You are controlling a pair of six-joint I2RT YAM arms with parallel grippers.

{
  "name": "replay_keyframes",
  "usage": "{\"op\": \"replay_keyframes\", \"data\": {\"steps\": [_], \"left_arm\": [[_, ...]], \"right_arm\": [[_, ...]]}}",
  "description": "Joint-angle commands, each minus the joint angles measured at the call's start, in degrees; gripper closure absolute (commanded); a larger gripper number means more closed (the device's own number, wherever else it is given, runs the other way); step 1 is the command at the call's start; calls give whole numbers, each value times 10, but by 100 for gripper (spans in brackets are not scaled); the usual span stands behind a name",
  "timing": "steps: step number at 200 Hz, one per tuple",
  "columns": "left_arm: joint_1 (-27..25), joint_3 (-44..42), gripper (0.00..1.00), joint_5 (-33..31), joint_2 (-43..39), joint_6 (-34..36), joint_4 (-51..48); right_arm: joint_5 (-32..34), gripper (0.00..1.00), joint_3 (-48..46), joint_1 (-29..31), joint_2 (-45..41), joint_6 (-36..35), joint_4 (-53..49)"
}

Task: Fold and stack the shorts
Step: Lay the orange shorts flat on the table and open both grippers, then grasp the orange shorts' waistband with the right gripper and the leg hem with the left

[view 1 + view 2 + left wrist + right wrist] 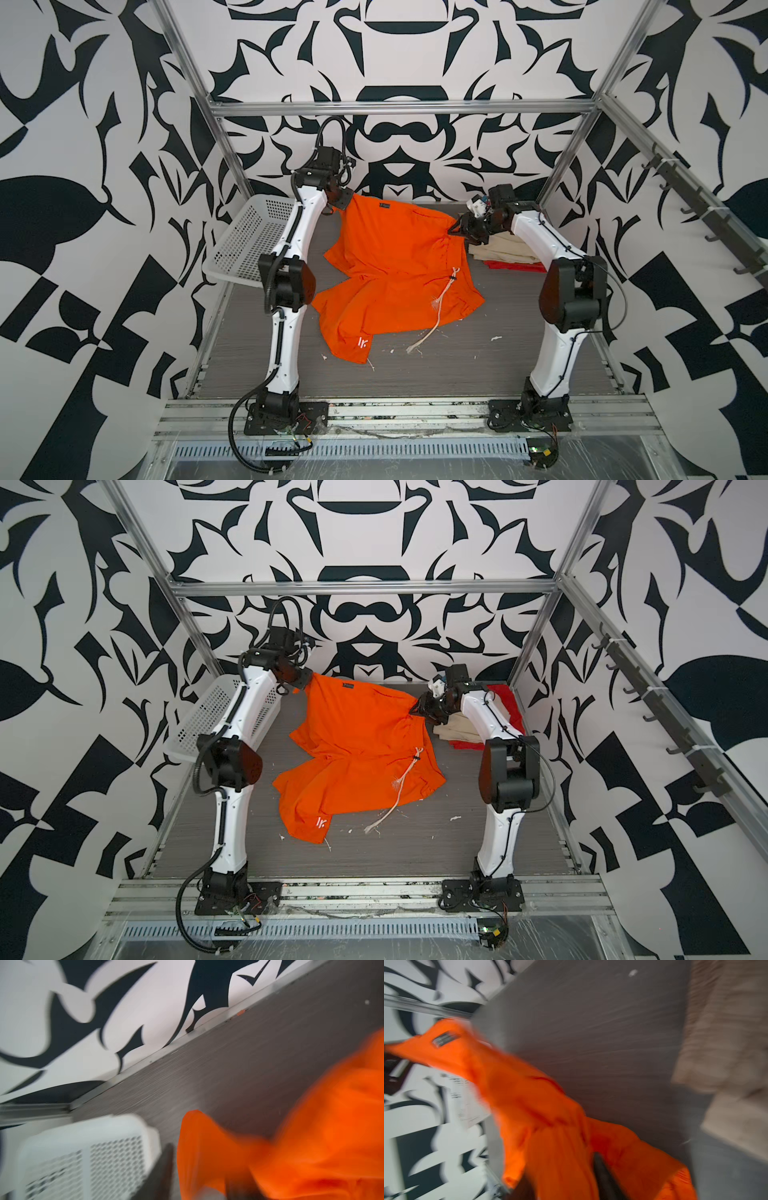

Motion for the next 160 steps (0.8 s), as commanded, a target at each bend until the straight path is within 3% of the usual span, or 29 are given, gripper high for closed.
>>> {"op": "replay_keyframes", "data": {"steps": [1,19,33,49,82,111,133,160], "left_arm": [[-3,29,27,14,-32,-36,-13],[-5,-65,23,6,-111,-68,14],[-10,-153,21,2,-185,-108,15],[-15,-271,20,11,-276,-180,13],[-18,-574,20,101,-468,-353,94],[-42,-811,21,132,-602,-498,175],[-61,-922,19,117,-684,-570,189],[-68,-1032,17,115,-760,-639,215]], "right_arm": [[90,30,69,3,-35,-47,-31],[138,30,67,3,-76,-73,-53],[140,30,28,3,-123,-88,-59],[117,30,-65,3,-187,-87,-58],[80,31,-299,-11,-289,-58,-5],[65,31,-421,-37,-305,-11,24],[65,30,-479,-39,-308,14,72],[80,29,-486,-40,-277,15,89]]}}
